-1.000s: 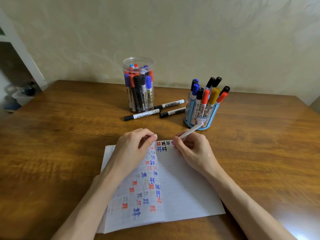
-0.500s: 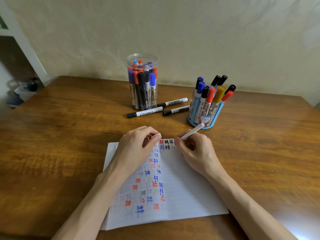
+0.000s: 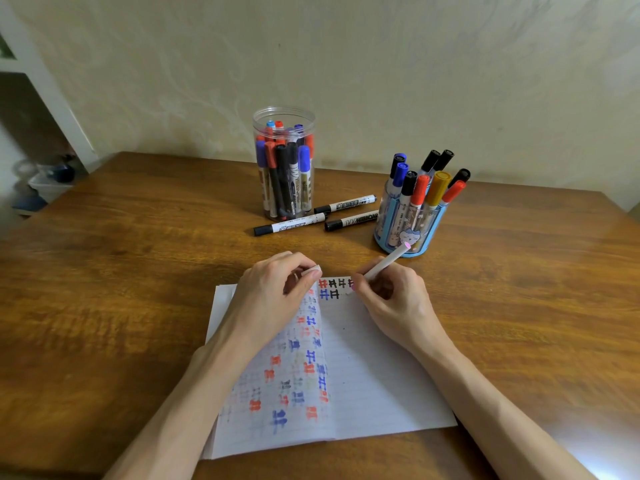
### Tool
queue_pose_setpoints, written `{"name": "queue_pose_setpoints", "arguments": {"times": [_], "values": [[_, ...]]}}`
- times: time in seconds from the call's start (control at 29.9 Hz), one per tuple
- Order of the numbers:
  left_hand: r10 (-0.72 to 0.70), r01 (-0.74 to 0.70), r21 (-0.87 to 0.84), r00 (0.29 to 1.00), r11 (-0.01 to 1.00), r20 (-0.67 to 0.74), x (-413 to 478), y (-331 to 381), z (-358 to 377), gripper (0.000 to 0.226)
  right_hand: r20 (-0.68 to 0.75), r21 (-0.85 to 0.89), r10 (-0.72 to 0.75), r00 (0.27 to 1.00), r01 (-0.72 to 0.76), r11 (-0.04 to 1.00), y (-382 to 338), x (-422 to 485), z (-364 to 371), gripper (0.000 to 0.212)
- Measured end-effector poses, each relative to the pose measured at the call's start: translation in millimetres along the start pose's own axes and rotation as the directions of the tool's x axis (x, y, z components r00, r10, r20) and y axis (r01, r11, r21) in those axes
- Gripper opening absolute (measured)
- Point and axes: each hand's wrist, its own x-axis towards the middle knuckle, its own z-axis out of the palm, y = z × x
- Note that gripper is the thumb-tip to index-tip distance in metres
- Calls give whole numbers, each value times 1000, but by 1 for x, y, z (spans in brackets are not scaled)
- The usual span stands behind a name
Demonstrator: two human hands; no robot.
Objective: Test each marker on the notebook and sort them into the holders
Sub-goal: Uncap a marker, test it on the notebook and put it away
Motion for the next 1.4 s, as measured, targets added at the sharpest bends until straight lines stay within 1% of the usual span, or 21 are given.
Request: {"name": "queue_pose_setpoints", "arguments": {"times": [0.13,0.37,0.5,0.7,0.87,0.94,1.0,1.07,1.14,1.3,1.4], "values": [[1,-1,-2,1000,1000,1,0,0,0,23,5,52,16,1000,-16,999,0,1,-1,14],[10,-10,-13,1000,1000,2,0,1,0,24,45,28,-5,999,4,1000,1,0,0,12],[19,-19,-11,1000,1000,-3,0,0,0,24,15,81,37,999,-38,996,1,2,-1,13],[26,-26,-13,1000,1000,7,0,3,-1,22,26,21,12,1000,-13,1000,-1,0,0,10],[-5,4,-82,1000,997,-12,0,5,-3,32,45,33,28,999,-29,999,-2,1,-1,13],[-18,15,-102,1000,995,-22,0,6,-3,29,30,81,52,998,-54,995,-2,3,-1,10],[-14,11,-109,1000,994,-21,0,7,-3,23,0,188,85,996,-84,979,-4,4,-2,2],[-3,1,-114,1000,994,-14,0,9,-3,20,-29,334,105,994,-90,938,-8,4,-5,6],[5,-6,-122,1000,993,-7,-1,10,-4,19,-27,430,109,994,-87,899,-10,3,-9,8],[30,-29,-130,1000,991,7,-1,10,-4,17,29,505,93,995,-95,858,-14,0,-10,12],[52,-48,-154,998,987,25,-1,11,-3,17,47,505,47,998,-65,860,-15,-1,-10,15]]}}
